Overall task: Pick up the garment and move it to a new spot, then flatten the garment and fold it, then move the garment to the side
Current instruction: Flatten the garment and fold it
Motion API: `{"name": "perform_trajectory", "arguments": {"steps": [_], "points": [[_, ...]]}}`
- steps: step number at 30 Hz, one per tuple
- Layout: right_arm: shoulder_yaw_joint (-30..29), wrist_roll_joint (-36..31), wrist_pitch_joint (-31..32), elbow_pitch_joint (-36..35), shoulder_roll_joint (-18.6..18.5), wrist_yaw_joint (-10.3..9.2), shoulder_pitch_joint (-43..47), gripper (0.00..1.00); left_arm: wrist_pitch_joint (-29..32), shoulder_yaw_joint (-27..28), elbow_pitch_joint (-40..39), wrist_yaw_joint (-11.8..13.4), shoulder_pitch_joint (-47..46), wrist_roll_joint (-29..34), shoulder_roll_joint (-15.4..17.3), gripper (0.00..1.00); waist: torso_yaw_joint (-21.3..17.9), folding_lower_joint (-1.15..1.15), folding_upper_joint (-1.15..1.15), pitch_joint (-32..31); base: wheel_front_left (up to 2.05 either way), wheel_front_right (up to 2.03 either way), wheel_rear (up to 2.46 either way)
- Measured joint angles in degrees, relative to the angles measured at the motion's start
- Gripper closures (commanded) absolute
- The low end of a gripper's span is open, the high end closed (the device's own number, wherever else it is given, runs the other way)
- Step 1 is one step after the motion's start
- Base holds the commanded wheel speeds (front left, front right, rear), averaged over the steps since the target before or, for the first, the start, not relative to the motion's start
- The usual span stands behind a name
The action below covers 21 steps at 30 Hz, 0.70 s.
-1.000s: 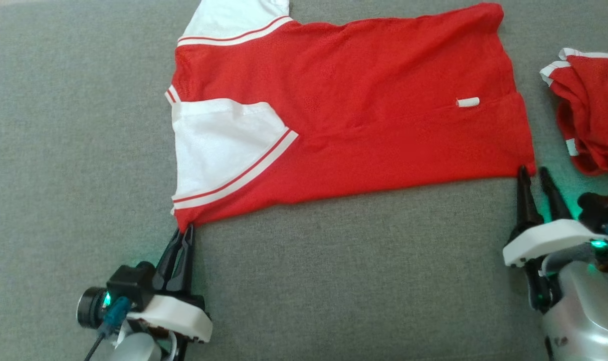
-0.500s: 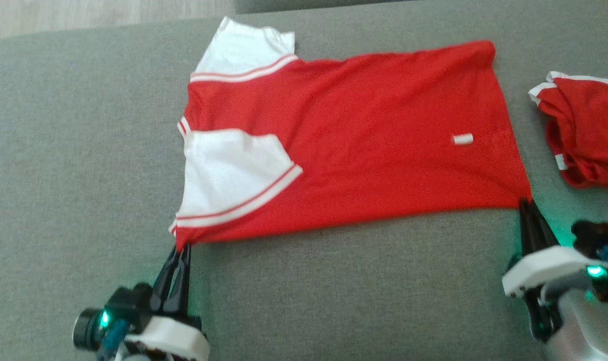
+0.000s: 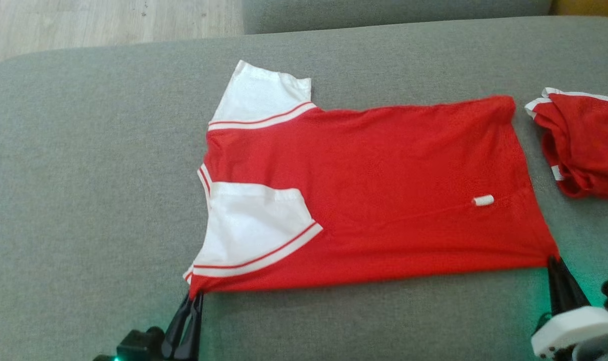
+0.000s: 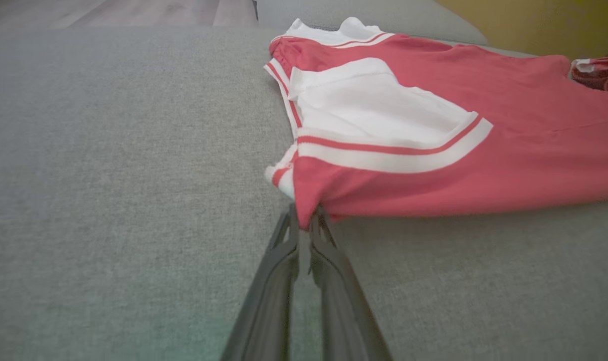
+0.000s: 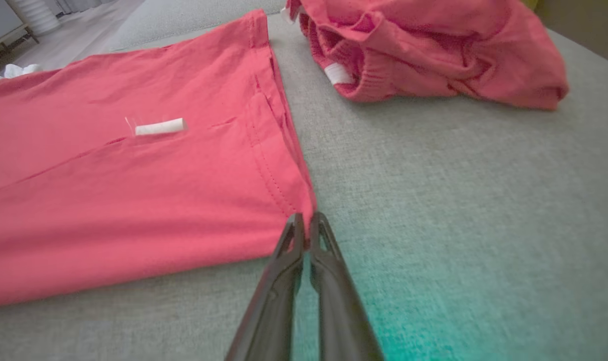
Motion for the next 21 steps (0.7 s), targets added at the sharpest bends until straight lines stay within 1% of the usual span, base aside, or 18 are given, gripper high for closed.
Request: {"name": "perform_trajectory", "arguments": {"steps": [7,11,12,13,14,15,16,17,18,19,21], "points": [[-2.2,-1.9,3.4,-5.5,1.8,0.00,3.1,1.00,1.5,-0.2,-1.1,0.7,1.8,-0.6,0.2,1.00,-0.4,0.00,0.00,0.0,0.00,0.00,0.00],[-2.8,-2.6,4.5,-7.4,2.0,0.00,3.9,1.00,2.4,-0.5,-1.2,0.8,1.8,-1.4,0.2,1.00,-0.7,0.01,0.00,0.1,0.00,0.00,0.00],[-3.0,-2.8,4.7,-7.7,2.1,0.00,4.0,0.95,2.8,-0.8,-1.3,0.5,1.8,-1.4,0.3,1.00,-0.7,0.01,0.00,0.2,0.00,0.00,0.00],[-3.1,-3.2,4.7,-8.0,2.1,0.00,4.1,0.72,2.8,-1.1,-1.3,0.5,1.8,-1.4,0.3,1.00,-0.7,0.01,0.00,0.2,0.00,0.00,0.00],[-3.2,-3.4,4.9,-8.3,2.2,0.00,4.1,0.46,2.8,-1.2,-1.3,0.5,1.8,-1.4,0.3,1.00,-0.7,0.01,0.00,0.2,0.00,0.00,0.00],[-3.3,-3.7,4.9,-8.8,2.2,0.00,4.2,0.04,2.8,-1.3,-1.3,0.5,1.8,-1.4,0.3,1.00,-0.8,0.01,0.00,0.3,0.00,0.00,0.00],[-3.5,-3.8,4.9,-9.3,2.3,0.00,4.2,0.00,3.0,-1.3,-1.3,0.5,1.8,-1.4,0.3,0.89,-0.8,0.01,0.00,0.3,0.00,0.00,0.00],[-3.5,-4.0,5.0,-9.7,2.4,0.00,4.2,0.00,3.4,-1.4,-1.3,0.5,1.8,-1.4,0.3,0.51,-0.9,0.01,0.00,0.3,0.00,0.00,0.00],[-3.8,-4.1,5.0,-10.2,2.4,0.00,4.3,0.00,3.8,-1.6,-1.3,0.4,1.8,-1.6,0.3,0.19,-0.9,0.01,0.00,0.3,0.00,0.00,0.00],[-3.9,-4.1,5.0,-10.9,2.4,0.00,4.6,0.00,4.4,-1.7,-1.3,0.4,1.8,-1.8,0.3,0.00,-1.0,0.01,0.00,0.3,0.00,0.00,0.00],[-4.0,-4.2,4.9,-12.2,2.7,0.00,5.3,0.00,5.0,-1.7,-1.7,0.4,1.8,-1.9,0.4,0.00,-1.2,0.01,0.00,0.2,0.00,0.00,0.00]]}}
